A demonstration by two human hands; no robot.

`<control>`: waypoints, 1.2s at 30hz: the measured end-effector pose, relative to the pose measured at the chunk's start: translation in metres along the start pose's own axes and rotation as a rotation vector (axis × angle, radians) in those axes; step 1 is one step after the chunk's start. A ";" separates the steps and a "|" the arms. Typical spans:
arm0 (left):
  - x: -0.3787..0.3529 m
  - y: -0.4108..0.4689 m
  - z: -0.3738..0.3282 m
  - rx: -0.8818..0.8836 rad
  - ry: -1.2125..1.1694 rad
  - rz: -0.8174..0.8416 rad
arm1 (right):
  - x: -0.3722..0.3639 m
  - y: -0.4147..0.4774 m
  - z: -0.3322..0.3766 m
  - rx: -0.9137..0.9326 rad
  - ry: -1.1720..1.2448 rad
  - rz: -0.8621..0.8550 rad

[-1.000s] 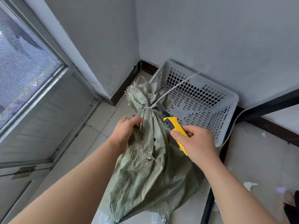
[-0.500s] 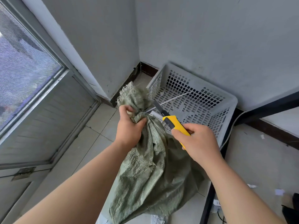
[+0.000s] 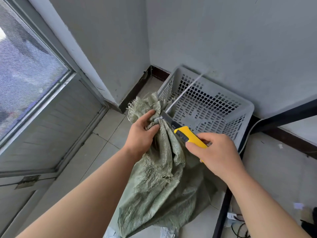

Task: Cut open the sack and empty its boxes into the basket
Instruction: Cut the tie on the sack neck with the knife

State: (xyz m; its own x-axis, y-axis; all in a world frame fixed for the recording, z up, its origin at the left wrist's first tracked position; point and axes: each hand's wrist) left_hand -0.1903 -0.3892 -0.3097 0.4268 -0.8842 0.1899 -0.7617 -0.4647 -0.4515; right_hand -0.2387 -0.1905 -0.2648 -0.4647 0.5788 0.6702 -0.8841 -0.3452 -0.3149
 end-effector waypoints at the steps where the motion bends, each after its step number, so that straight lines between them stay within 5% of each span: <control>1: -0.001 0.000 0.001 0.015 -0.023 -0.004 | 0.003 -0.002 0.001 0.023 -0.058 0.017; 36: -0.020 -0.002 0.001 0.037 0.322 -0.153 | -0.030 -0.030 -0.008 0.164 -0.565 -0.312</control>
State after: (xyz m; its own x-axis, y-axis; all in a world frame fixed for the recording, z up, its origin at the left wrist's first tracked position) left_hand -0.1968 -0.3703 -0.3130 0.3549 -0.7768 0.5202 -0.6798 -0.5964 -0.4268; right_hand -0.1987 -0.1918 -0.2804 -0.0511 0.2087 0.9766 -0.9332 -0.3583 0.0277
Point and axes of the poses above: each hand's wrist, its own y-axis towards the middle knuckle, its own x-axis out of the back of the hand, z = x × y, and after that the axes turned 2 degrees about -z, right-handed
